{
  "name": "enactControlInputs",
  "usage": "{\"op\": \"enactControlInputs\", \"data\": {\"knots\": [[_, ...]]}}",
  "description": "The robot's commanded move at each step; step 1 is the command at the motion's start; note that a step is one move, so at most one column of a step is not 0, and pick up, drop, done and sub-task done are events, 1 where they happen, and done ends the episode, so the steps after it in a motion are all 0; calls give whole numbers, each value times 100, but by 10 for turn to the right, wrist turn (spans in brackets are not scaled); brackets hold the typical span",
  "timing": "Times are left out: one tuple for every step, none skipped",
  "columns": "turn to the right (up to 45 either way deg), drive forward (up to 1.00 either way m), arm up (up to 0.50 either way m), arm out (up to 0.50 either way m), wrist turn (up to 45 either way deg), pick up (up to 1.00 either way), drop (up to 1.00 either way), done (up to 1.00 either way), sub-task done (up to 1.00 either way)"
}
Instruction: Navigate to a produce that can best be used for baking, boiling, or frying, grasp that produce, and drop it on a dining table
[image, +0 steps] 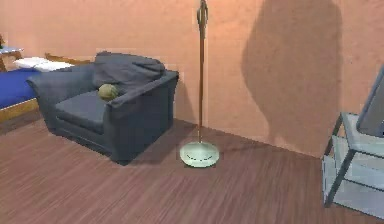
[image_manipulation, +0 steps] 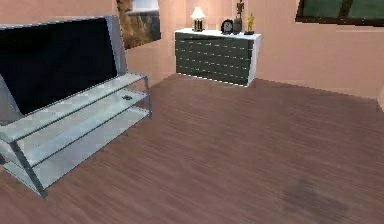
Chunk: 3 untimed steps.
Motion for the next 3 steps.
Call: {"op": "enactControlInputs", "data": {"knots": [[-450,0,0,0,0,0,0,0,0],[-90,0,0,0,0,0,0,0,0],[0,100,0,0,0,0,0,0,0]]}}
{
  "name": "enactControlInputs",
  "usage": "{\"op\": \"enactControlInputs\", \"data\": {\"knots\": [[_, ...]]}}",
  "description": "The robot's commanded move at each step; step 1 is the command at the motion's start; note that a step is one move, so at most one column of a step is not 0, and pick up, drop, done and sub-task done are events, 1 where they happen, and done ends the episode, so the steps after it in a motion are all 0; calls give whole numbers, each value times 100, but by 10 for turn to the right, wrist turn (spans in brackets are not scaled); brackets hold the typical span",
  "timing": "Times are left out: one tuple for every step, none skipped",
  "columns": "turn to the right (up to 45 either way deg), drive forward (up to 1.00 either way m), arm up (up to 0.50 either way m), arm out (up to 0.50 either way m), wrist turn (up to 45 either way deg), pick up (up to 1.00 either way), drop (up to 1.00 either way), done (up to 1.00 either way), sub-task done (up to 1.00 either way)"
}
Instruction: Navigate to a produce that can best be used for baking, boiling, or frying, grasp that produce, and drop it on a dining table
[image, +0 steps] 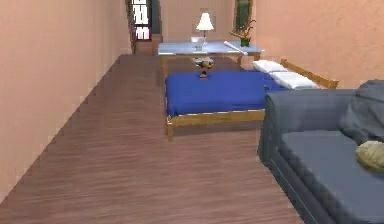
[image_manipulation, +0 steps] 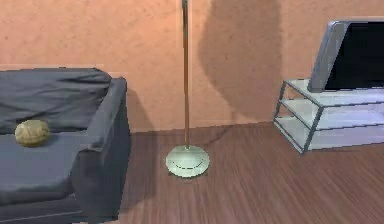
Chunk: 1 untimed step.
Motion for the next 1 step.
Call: {"op": "enactControlInputs", "data": {"knots": [[0,75,0,0,0,0,0,0,0]]}}
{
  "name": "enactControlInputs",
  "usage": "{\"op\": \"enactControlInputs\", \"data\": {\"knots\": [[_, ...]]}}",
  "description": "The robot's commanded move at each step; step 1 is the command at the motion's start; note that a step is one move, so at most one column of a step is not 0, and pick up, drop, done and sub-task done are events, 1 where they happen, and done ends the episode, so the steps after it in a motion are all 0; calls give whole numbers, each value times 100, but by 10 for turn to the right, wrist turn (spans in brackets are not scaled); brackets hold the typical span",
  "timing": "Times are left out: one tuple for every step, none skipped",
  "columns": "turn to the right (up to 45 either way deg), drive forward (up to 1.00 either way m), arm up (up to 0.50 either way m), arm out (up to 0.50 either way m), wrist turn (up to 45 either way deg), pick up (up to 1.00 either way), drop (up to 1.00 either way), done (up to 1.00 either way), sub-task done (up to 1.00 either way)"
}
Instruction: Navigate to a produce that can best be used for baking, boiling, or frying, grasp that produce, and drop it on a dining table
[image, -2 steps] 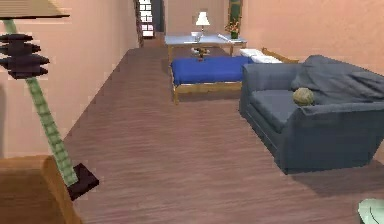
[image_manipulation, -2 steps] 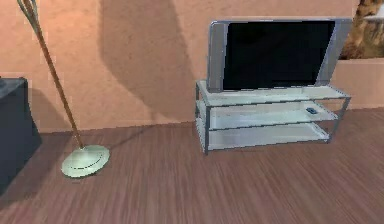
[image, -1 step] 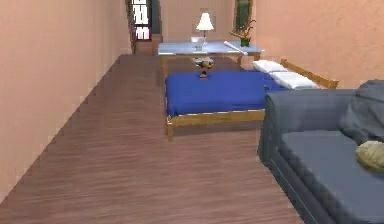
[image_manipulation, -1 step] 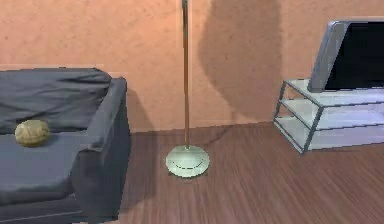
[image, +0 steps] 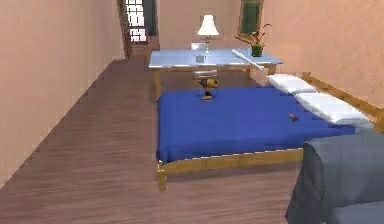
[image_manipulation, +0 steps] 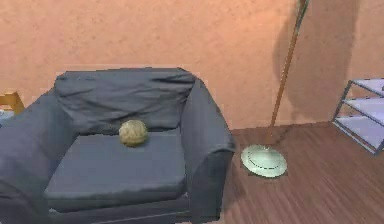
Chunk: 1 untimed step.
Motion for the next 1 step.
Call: {"op": "enactControlInputs", "data": {"knots": [[-390,0,0,0,0,0,0,0,0]]}}
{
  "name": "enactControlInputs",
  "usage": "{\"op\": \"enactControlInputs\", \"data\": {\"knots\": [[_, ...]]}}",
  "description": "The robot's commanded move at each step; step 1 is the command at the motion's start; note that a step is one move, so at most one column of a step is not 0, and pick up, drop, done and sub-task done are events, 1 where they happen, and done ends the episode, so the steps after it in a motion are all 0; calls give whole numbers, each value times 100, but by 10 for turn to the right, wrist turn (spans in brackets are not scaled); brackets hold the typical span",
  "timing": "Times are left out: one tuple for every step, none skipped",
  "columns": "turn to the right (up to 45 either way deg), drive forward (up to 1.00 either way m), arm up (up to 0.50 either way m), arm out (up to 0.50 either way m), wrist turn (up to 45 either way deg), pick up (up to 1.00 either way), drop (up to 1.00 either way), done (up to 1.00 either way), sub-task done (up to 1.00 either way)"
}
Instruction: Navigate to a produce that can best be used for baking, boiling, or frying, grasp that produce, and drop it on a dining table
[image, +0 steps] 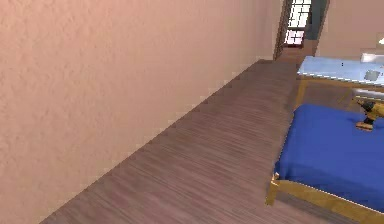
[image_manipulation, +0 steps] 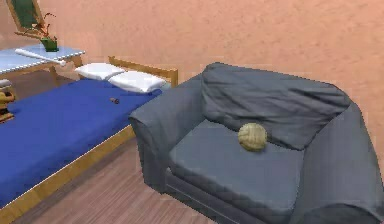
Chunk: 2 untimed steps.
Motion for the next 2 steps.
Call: {"op": "enactControlInputs", "data": {"knots": [[0,55,0,0,0,0,0,0,0],[-120,0,0,0,0,0,0,0,0]]}}
